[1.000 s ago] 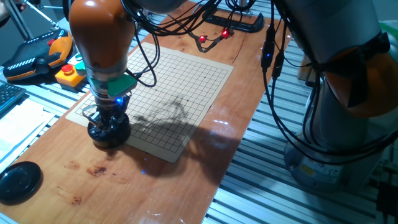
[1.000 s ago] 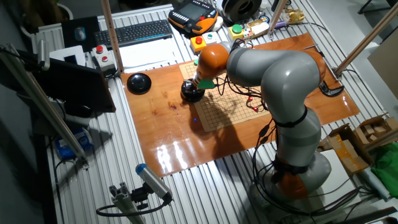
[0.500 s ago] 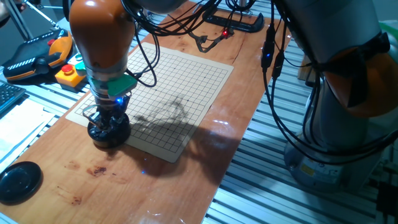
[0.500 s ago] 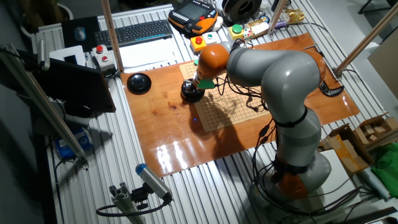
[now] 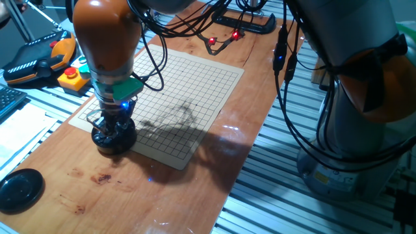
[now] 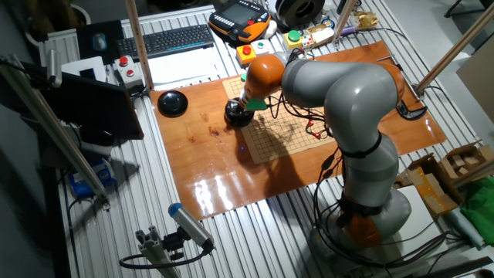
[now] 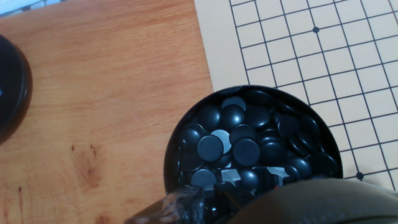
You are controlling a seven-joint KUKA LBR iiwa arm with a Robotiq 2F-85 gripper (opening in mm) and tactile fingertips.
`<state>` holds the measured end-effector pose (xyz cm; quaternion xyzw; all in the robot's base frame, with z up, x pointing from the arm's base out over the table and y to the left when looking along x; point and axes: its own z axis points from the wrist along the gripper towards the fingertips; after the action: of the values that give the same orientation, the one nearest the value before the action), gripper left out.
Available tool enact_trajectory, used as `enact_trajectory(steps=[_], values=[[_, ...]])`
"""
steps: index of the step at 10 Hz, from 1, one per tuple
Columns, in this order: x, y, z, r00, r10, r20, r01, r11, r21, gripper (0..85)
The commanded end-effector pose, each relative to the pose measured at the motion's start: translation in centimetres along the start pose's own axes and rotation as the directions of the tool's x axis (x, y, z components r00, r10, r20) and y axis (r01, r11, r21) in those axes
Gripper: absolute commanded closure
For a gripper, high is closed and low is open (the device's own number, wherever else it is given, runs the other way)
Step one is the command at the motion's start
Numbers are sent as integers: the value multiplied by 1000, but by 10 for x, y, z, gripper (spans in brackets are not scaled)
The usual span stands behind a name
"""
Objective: Play the first move as black on the 3-4 point in the upper right corner of the Go board
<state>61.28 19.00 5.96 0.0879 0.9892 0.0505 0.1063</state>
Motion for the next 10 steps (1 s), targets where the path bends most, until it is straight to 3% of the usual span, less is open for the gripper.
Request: enact_trajectory(steps=[1, 10], values=[[0, 0, 0, 1000, -1, 1, 1, 1000, 3, 543], [0, 0, 1, 1000, -6, 5, 6, 1000, 4, 567]])
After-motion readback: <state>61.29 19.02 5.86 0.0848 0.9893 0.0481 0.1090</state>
